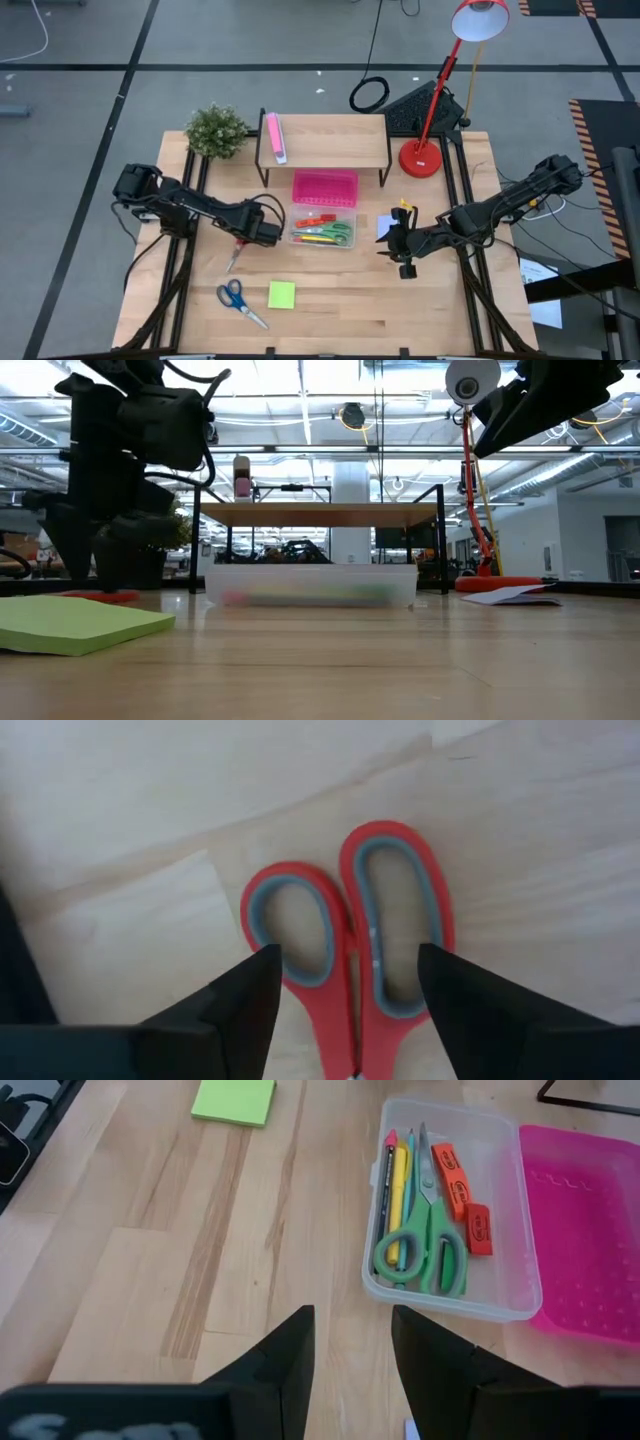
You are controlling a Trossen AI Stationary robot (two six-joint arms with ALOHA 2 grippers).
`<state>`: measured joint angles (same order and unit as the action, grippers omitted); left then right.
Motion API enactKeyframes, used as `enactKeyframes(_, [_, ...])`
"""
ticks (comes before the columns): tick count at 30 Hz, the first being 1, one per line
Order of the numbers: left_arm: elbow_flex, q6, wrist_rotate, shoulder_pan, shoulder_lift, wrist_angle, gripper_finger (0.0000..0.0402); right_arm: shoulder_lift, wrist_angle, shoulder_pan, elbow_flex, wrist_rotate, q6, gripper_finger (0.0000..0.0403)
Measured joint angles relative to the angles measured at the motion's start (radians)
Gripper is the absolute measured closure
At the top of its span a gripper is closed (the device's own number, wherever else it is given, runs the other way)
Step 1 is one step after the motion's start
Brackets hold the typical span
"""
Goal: Pack school essentials
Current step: Put the red scissors into the supply box
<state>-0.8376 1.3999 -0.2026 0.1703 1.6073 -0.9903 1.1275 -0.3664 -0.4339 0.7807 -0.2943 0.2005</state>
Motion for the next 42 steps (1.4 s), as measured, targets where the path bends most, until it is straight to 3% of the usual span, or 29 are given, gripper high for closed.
enactKeyframes(13, [0.059, -0.066, -0.007, -0.008, -0.003, 0.095, 0.0264, 0.0, 0.002, 0.0, 0.0, 0.0, 0.0, 0.0273])
enactKeyframes(17, [0.06, -0.09, -0.006, -0.008, -0.002, 0.095, 0.0266, 0.0, 0.003, 0.0, 0.0, 0.0, 0.0, 0.0273])
enactKeyframes(25, [0.061, -0.09, -0.018, -0.008, -0.001, 0.093, 0.0221, 0.0, 0.003, 0.0, 0.0, 0.0, 0.0, 0.0273])
enactKeyframes(29, [0.062, -0.083, -0.016, -0.024, -0.001, 0.105, 0.0218, 0.0, 0.003, 0.0, 0.0, 0.0, 0.0, 0.0273])
enactKeyframes(42, [0.063, -0.195, -0.019, -0.035, 0.0, 0.141, 0.0315, 0.0, 0.003, 0.0, 0.001, 0.007, 0.004, 0.0273])
